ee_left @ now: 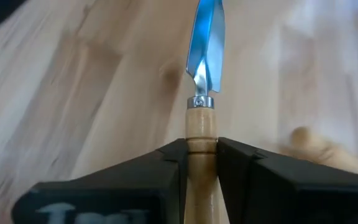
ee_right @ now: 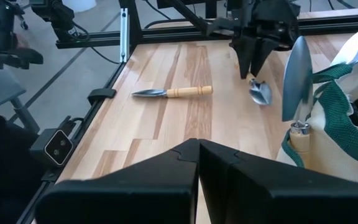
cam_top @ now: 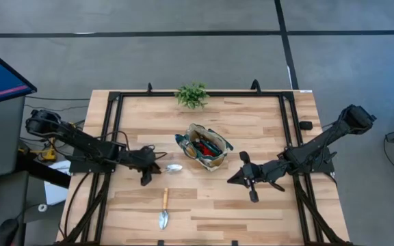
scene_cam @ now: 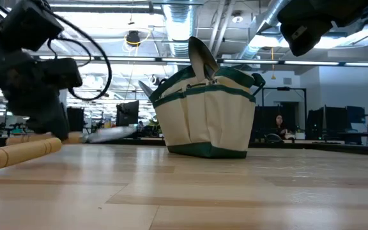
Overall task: Pick & Place Garden tools in Gardening bag
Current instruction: Put the top trowel into the gardening bag
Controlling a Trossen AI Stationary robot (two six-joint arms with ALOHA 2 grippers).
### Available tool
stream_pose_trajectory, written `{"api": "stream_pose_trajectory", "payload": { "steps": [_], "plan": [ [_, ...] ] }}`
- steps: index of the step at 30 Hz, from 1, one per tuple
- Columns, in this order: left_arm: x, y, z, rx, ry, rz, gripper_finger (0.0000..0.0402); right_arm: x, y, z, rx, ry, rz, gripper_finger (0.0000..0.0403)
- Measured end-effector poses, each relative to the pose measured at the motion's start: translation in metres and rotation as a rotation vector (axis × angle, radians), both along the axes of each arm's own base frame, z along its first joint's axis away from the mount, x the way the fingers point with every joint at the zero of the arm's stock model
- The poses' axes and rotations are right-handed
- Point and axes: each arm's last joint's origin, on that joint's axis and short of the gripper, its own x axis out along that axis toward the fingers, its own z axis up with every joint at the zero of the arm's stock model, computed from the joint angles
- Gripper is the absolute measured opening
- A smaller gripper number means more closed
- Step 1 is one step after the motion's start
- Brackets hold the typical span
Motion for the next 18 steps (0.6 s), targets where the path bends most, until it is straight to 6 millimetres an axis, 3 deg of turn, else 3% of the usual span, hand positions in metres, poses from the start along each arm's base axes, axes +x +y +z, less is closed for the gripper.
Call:
{"api": "stream_pose_trajectory", "payload": {
  "steps": [9,18],
  "plan": [
    [0.005,-0.004,0.019,-0.001,-0.186,-0.078,0.0040,0.000,0.000,0.000,0.001,-0.002,0.001,0.0000],
    [0.009,-0.016,0.058,-0.007,-0.550,-0.213,0.0040,0.000,0.001,0.001,0.006,-0.007,0.007,0.0000]
  ]
}}
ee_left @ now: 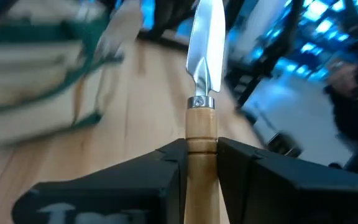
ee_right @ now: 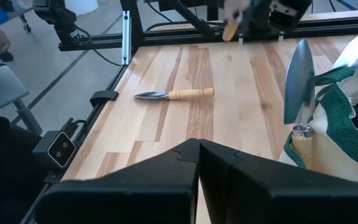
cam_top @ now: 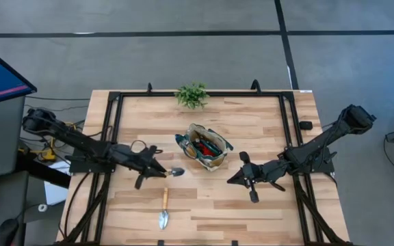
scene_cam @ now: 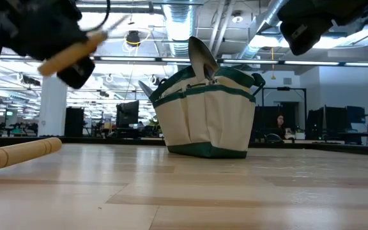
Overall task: Pick & Place Garden tools in Gardening bag
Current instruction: Put the top trowel into the gardening bag
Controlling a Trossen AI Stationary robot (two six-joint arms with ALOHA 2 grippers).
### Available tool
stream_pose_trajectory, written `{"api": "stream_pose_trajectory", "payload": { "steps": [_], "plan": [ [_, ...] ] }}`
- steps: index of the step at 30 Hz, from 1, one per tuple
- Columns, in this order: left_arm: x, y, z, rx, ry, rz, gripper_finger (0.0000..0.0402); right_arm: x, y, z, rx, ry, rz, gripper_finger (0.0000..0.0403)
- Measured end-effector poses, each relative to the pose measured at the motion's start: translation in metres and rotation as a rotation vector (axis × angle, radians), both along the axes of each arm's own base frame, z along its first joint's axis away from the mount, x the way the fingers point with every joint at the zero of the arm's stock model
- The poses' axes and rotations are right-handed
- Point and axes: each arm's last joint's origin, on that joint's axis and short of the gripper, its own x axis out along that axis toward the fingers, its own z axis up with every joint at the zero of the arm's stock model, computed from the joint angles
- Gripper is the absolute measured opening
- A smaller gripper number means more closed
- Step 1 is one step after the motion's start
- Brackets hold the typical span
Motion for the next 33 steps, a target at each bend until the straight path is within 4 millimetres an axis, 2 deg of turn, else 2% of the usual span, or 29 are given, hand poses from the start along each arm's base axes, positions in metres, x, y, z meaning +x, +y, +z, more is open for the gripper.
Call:
{"api": "stream_pose_trajectory", "payload": {
  "steps": [7,12,18,25,33],
  "plan": [
    [0.007,-0.016,0.012,0.052,-0.083,0.045,0.0040,0.004,-0.001,0.008,0.043,-0.073,-0.008,0.0000],
    [0.028,-0.033,0.030,0.204,-0.131,0.156,0.0040,0.011,-0.009,0.021,0.112,-0.205,-0.060,0.0000],
    [0.054,-0.046,0.048,0.356,-0.138,0.191,0.0040,0.015,-0.017,0.029,0.131,-0.286,-0.132,0.0000],
    [0.072,-0.039,0.071,0.564,-0.083,0.335,0.0040,0.017,-0.022,0.031,0.123,-0.305,-0.196,0.0000],
    [0.078,-0.023,0.070,0.616,0.001,0.375,0.0043,0.023,-0.030,0.033,0.079,-0.358,-0.226,0.0000]
  ]
}}
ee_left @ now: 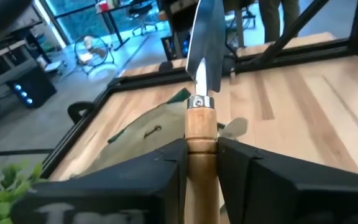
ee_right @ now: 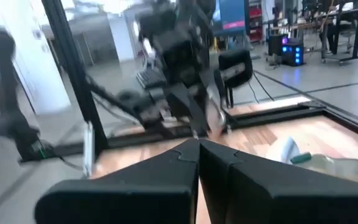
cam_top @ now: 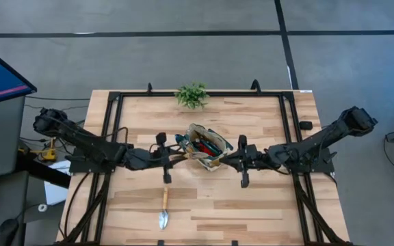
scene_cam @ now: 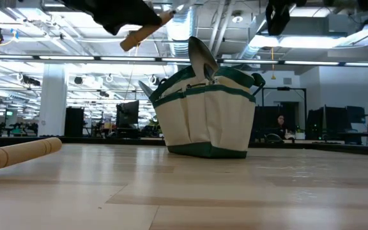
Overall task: Pick & Place Garden tools in Gardening bag
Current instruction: Put the top trowel into the gardening bag
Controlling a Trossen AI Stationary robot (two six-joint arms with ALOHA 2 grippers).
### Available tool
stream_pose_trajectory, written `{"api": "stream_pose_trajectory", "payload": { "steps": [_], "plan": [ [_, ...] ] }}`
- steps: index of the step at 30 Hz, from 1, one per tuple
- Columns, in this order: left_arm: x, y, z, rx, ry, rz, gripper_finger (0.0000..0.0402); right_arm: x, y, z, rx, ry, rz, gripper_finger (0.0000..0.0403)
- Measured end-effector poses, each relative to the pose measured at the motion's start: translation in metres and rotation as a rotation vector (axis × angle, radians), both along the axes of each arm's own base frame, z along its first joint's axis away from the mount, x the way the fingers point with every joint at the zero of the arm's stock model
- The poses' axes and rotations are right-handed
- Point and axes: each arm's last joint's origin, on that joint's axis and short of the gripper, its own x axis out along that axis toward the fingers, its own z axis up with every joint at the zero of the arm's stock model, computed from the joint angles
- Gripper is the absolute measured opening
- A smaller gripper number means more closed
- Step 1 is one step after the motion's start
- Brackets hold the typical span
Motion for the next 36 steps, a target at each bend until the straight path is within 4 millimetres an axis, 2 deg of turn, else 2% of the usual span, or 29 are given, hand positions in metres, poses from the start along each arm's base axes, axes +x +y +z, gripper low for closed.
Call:
{"api": "stream_pose_trajectory", "payload": {
  "steps": [4,7,13,19,24,28,32,36],
  "plan": [
    [0.001,0.005,0.003,0.021,-0.008,0.007,0.0039,0.005,-0.002,-0.004,-0.035,0.010,-0.012,0.0000],
    [0.002,0.010,0.004,0.021,-0.012,0.028,0.0037,0.013,-0.007,-0.015,-0.043,0.032,-0.037,0.0000],
    [0.003,0.017,0.006,0.019,-0.020,0.052,0.0037,0.041,-0.014,-0.024,-0.033,0.007,-0.093,0.0013],
    [0.002,0.017,0.006,0.019,-0.021,0.050,0.0037,0.059,-0.012,-0.021,-0.037,0.011,-0.101,0.0086],
    [0.002,0.017,0.006,0.018,-0.020,0.050,0.0037,0.061,-0.011,-0.014,-0.041,0.009,-0.106,0.0156],
    [0.002,0.017,0.005,0.018,-0.015,0.050,0.0037,0.063,-0.011,-0.007,-0.035,-0.015,-0.107,0.0190],
    [0.002,0.017,0.005,0.018,-0.015,0.051,0.0037,0.066,-0.012,0.000,-0.046,-0.032,-0.115,0.0188],
    [0.002,0.017,0.005,0.014,-0.016,0.051,0.0038,0.069,-0.014,0.005,-0.066,-0.042,-0.125,0.0147]
  ]
}}
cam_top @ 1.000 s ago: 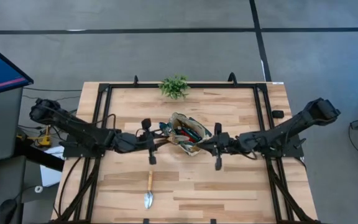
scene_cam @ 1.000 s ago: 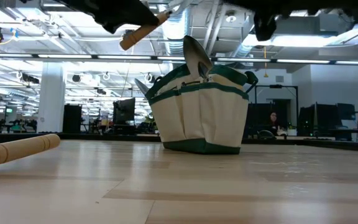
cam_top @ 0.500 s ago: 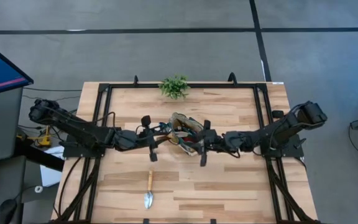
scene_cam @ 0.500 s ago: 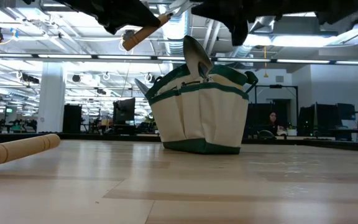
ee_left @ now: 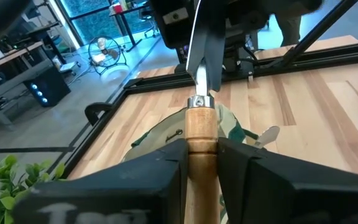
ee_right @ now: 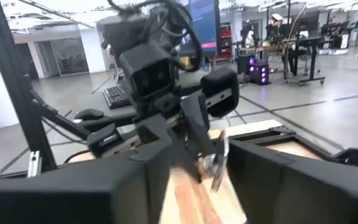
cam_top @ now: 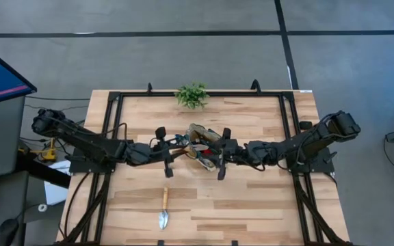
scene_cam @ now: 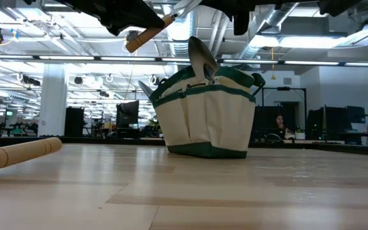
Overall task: Pick & Place Garden tools in Gardening bag
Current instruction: Put the top trowel into the gardening bag
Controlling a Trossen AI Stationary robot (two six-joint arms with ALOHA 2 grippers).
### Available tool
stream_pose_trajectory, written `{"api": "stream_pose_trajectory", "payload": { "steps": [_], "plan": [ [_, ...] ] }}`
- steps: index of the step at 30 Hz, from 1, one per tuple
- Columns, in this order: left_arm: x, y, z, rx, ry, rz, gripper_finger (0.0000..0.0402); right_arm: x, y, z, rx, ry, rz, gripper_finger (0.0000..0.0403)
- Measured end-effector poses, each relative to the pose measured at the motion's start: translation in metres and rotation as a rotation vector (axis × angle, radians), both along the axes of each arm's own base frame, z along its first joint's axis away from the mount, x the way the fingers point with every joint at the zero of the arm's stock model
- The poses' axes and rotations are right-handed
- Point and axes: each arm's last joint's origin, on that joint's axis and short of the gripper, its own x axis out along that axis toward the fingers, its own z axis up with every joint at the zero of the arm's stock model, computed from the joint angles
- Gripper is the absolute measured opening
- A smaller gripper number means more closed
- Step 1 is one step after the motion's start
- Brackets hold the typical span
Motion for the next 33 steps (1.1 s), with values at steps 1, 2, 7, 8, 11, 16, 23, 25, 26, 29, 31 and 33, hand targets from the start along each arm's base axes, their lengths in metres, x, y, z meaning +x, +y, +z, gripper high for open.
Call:
{"api": "stream_pose_trajectory", "payload": {
  "steps": [1,2,7,8,11,16,23,25,26,29,31,33],
  "plan": [
    [0.000,0.000,0.000,-0.002,0.000,0.000,0.0038,0.000,0.000,0.001,-0.006,-0.004,-0.001,0.0132],
    [0.000,0.000,0.000,-0.002,0.000,0.000,0.0038,0.000,0.000,0.001,-0.010,-0.004,-0.006,0.0117],
    [0.000,0.000,0.000,-0.002,0.003,-0.004,0.0038,0.000,0.000,0.001,-0.036,0.007,-0.028,0.0042],
    [0.000,0.000,0.000,-0.002,0.003,-0.004,0.0039,0.000,0.000,0.000,-0.036,0.008,-0.028,0.0028],
    [0.000,0.000,0.000,-0.001,0.002,0.001,0.0044,0.000,0.001,0.000,-0.066,0.014,-0.041,0.0007],
    [0.000,0.000,0.000,-0.002,0.004,-0.009,0.0045,-0.002,0.005,-0.001,-0.086,0.032,-0.044,0.0011],
    [0.000,-0.001,0.001,-0.007,-0.011,-0.013,0.0074,-0.012,0.010,0.002,-0.116,0.103,-0.066,0.0002],
    [0.000,0.000,0.002,-0.009,-0.017,-0.001,0.0085,-0.017,0.011,0.007,-0.138,0.112,-0.073,0.0002],
    [0.000,0.000,0.001,-0.007,-0.013,0.001,0.0090,-0.020,0.011,0.011,-0.144,0.112,-0.073,0.0002],
    [0.000,0.000,0.001,-0.007,-0.015,0.002,0.0101,-0.031,0.011,0.021,-0.145,0.116,-0.074,0.0001],
    [0.000,0.000,0.002,-0.007,-0.016,0.003,0.0105,-0.039,0.010,0.025,-0.150,0.137,-0.070,0.0001],
    [-0.001,0.000,0.004,-0.010,-0.023,0.002,0.0108,-0.046,0.009,0.030,-0.134,0.150,-0.065,0.0001]
  ]
}}
